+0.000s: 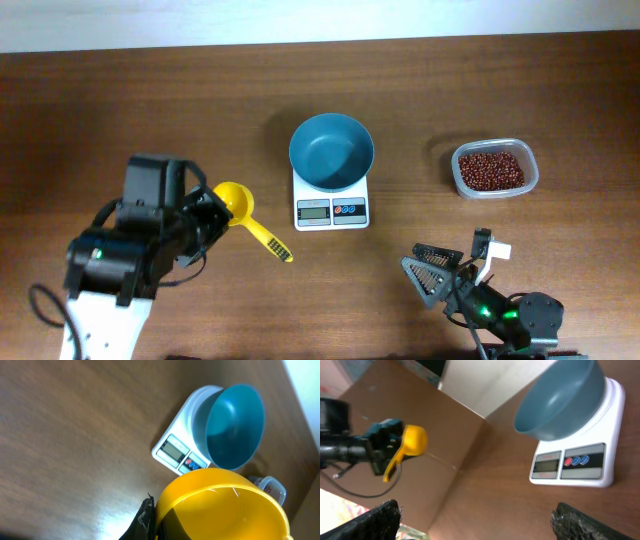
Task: Scoop item into bowl and weigh 50g on scale
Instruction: 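Carry scoop toward scale while right gripper reaches toward it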
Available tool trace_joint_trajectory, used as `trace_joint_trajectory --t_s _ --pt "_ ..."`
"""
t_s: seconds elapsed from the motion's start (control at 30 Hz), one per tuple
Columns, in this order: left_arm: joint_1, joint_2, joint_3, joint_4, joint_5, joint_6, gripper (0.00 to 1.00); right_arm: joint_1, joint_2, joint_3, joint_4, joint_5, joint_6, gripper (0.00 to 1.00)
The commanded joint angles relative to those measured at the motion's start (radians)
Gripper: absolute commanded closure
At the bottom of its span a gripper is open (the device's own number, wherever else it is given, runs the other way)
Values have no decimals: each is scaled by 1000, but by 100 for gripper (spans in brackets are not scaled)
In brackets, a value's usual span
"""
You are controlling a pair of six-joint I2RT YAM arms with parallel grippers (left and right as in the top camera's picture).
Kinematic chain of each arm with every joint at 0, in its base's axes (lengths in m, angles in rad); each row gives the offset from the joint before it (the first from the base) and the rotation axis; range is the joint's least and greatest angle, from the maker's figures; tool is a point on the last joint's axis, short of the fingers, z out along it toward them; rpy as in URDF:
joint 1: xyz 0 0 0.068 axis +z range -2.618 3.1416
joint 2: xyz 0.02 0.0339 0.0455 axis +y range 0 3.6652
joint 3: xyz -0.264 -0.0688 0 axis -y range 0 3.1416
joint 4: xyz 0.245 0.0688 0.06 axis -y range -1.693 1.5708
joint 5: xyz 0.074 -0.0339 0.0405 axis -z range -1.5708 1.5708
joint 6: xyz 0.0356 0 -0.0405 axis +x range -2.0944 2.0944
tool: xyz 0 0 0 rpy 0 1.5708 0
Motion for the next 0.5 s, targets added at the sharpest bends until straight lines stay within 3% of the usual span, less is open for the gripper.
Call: trace_joint_trajectory --t_s 0.0,0.07,0.23,0.47 --pt "-4 45 10 -5 60 -36 100 6 -3 -7 100 -37 92 1" --pt "-3 50 10 -5 56 -62 100 5 -3 -4 188 -87 170 1" --pt "12 49 10 7 49 -117 100 5 -3 55 190 -96 323 1" --pt "16 49 10 7 76 -117 100 5 47 204 27 -95 277 1"
